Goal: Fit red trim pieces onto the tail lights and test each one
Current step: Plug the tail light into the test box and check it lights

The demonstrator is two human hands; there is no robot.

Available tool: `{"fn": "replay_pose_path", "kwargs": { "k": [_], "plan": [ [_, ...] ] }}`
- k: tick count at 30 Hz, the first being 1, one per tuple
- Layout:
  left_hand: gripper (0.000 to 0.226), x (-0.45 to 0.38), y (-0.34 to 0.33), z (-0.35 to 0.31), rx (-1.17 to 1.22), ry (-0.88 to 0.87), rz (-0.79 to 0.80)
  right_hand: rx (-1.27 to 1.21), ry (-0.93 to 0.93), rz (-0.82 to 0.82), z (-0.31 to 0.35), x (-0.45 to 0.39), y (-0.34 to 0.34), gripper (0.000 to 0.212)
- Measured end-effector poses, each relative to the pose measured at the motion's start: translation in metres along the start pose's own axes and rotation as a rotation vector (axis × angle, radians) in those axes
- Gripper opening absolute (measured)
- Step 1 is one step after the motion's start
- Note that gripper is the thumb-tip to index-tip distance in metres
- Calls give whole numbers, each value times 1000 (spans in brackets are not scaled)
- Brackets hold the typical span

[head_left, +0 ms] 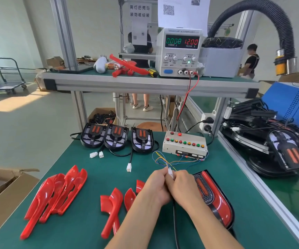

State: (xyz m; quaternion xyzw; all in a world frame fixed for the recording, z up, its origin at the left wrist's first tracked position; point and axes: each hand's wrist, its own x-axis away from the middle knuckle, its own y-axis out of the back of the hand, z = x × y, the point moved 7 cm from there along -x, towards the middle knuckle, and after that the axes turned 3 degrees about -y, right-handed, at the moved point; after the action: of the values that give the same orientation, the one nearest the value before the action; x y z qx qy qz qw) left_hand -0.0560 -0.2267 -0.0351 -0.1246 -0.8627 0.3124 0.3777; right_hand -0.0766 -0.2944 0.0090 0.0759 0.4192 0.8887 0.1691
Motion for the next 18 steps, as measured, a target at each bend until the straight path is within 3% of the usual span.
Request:
{"fn": "replay_pose_path", "kwargs": {
  "k": [6, 11, 15, 18],
  "plan": [
    [35, -10, 8, -6, 3, -77, -109, -29, -15, -8, 2, 8, -2, 51],
    [65, 13, 18, -3, -28, -152, -146, -48, 25, -92, -1, 13, 4, 53],
    [29, 53, 34, 8, -375, -347, -224, -304, -58, -74, -13, 5, 12, 56],
    [8, 67, 34, 21, -689, -556, -133, -644, -204, 16, -23, -1, 11, 41]
  ]
}}
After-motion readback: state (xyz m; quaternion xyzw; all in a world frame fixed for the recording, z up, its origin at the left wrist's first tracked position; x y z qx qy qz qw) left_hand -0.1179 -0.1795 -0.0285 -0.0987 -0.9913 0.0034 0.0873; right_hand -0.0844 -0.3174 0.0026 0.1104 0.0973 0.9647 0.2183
